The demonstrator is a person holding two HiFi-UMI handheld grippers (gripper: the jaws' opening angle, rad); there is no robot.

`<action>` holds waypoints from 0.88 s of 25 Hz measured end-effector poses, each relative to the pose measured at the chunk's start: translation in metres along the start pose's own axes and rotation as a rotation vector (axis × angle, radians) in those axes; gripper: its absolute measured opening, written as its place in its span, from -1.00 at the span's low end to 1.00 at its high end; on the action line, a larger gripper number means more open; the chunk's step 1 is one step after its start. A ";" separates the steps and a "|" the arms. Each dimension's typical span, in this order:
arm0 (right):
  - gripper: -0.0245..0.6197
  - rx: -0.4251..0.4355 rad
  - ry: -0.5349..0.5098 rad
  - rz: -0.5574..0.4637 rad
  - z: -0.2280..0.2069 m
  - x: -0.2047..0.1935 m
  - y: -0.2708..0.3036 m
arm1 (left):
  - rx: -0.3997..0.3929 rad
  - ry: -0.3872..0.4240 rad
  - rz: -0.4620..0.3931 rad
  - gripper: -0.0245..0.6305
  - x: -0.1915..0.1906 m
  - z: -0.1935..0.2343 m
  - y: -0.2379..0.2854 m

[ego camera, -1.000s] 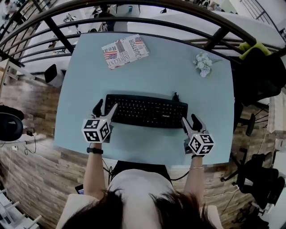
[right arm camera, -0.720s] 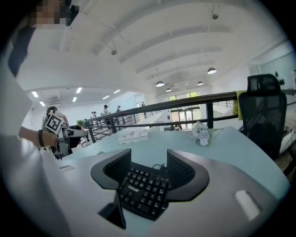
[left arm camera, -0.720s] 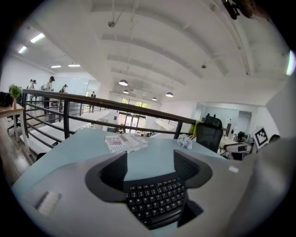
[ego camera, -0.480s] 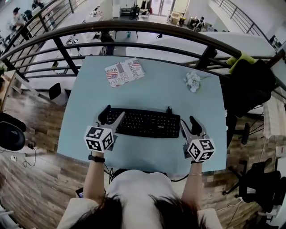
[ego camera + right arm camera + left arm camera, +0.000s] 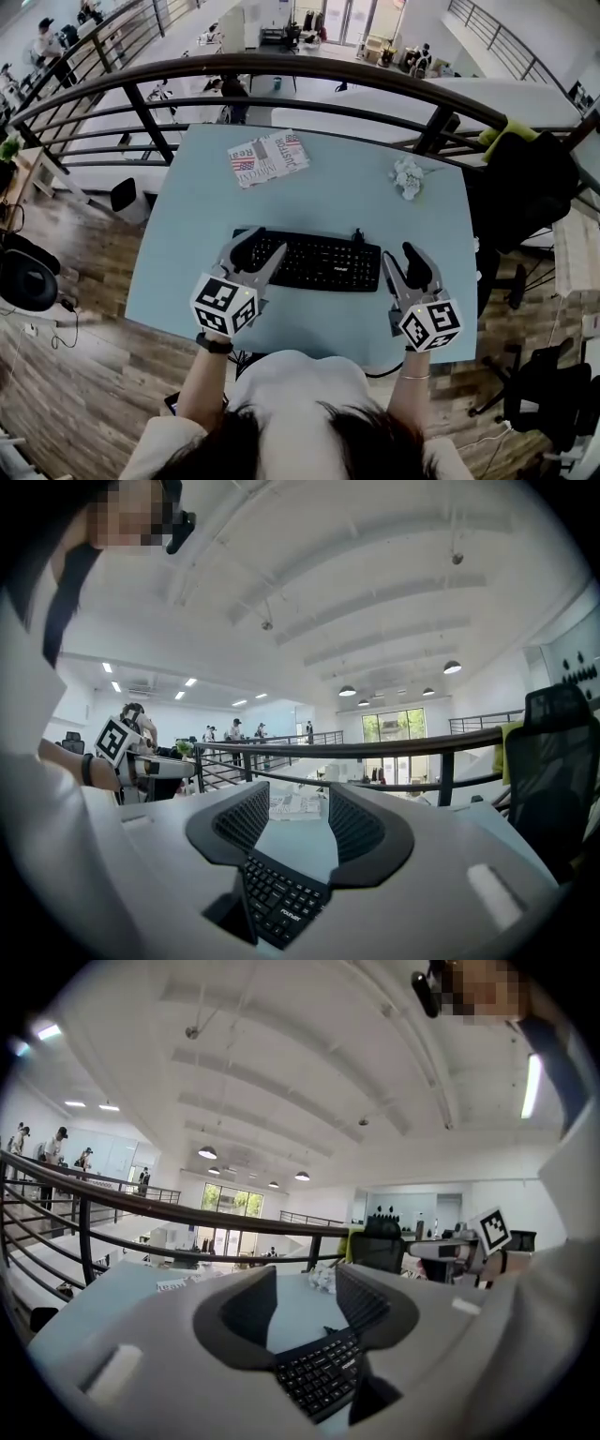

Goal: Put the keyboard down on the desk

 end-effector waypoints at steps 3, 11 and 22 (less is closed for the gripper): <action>-0.33 0.009 -0.008 -0.024 0.004 0.007 -0.005 | -0.017 0.000 -0.009 -0.19 0.001 -0.008 -0.001; -0.62 0.007 -0.003 -0.029 0.008 0.009 -0.005 | -0.033 -0.002 -0.017 -0.40 0.000 -0.013 0.003; -0.92 0.008 0.004 -0.035 0.018 0.006 0.003 | -0.039 0.013 -0.012 -0.75 -0.002 -0.013 0.003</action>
Point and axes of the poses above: the fingertips, and each gripper's own axes: y forward along the fingers, z to its left, x out of its top, the point moved 9 cm from there along -y, backward along the fingers, and after that the axes turned 12 degrees about -y, right-handed, at the moved point
